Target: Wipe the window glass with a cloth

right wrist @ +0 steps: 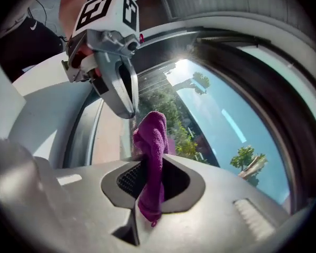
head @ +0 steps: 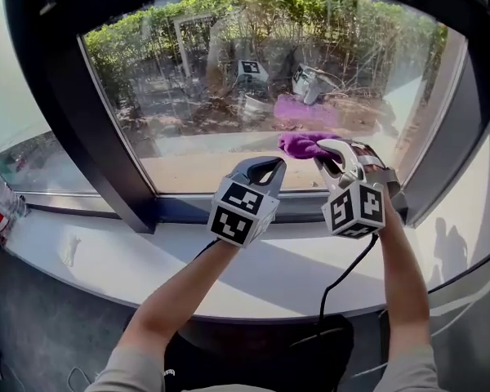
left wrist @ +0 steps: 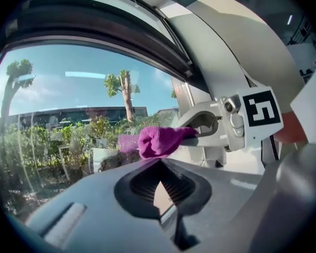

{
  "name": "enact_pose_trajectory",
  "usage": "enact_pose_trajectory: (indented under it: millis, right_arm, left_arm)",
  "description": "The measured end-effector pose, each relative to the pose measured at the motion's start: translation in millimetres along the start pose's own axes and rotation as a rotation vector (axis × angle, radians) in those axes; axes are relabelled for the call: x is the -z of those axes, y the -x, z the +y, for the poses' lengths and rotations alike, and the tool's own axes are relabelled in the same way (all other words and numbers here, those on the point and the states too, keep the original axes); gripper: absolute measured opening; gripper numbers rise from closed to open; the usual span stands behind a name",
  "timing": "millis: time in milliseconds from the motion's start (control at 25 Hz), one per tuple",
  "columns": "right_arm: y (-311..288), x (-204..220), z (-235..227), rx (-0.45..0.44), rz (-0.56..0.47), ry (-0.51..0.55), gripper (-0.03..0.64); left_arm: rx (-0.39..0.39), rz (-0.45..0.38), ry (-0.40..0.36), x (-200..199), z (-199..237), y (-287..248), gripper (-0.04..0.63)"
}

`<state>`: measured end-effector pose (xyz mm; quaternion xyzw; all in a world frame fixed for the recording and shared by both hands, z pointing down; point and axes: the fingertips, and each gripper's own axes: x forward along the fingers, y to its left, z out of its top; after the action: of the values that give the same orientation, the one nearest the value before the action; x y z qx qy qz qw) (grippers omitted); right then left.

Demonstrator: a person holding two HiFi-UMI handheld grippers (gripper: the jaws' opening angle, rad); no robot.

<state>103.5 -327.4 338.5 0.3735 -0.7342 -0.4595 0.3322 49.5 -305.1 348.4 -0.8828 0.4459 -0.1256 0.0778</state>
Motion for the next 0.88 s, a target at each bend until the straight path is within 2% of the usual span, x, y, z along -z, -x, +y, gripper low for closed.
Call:
enact_pose_trajectory:
  millis: [120, 280, 440, 560, 720, 800, 880]
  right_arm:
    - [17.3, -18.4, -62.1, 0.136, -0.031, 0.044, 0.081]
    - [41.9, -39.1, -139.2, 0.306, -0.072, 0.049, 0.081]
    - [57.4, -55.6, -201.0, 0.437, -0.087, 0.07, 0.081]
    - [57.0, -57.3, -236.6, 0.498, -0.071, 0.083, 0.081]
    - [52.9, -54.9, -267.2, 0.57, -0.044, 0.106, 0.081]
    - [43.6, -47.7, -271.8, 0.55, -0.01, 0.114, 0.081]
    - [30.3, -36.7, -262.9, 0.478, 0.017, 0.104, 0.081]
  left_arm:
    - [-0.014, -0.053, -0.037, -37.4, 6.3, 0.0, 0.0]
    - [-0.023, -0.104, -0.091, -86.3, 7.3, -1.6, 0.0]
    - [-0.006, -0.142, -0.108, -121.3, 1.7, 1.3, 0.0]
    - [0.003, -0.163, -0.119, -134.2, -3.0, 2.0, 0.0]
    - [0.012, -0.162, -0.099, -132.0, -6.2, -1.6, 0.0]
    - [0.014, -0.159, -0.089, -129.1, -6.0, -5.4, 0.0]
    - [0.014, -0.155, -0.087, -125.5, -4.6, -8.3, 0.0]
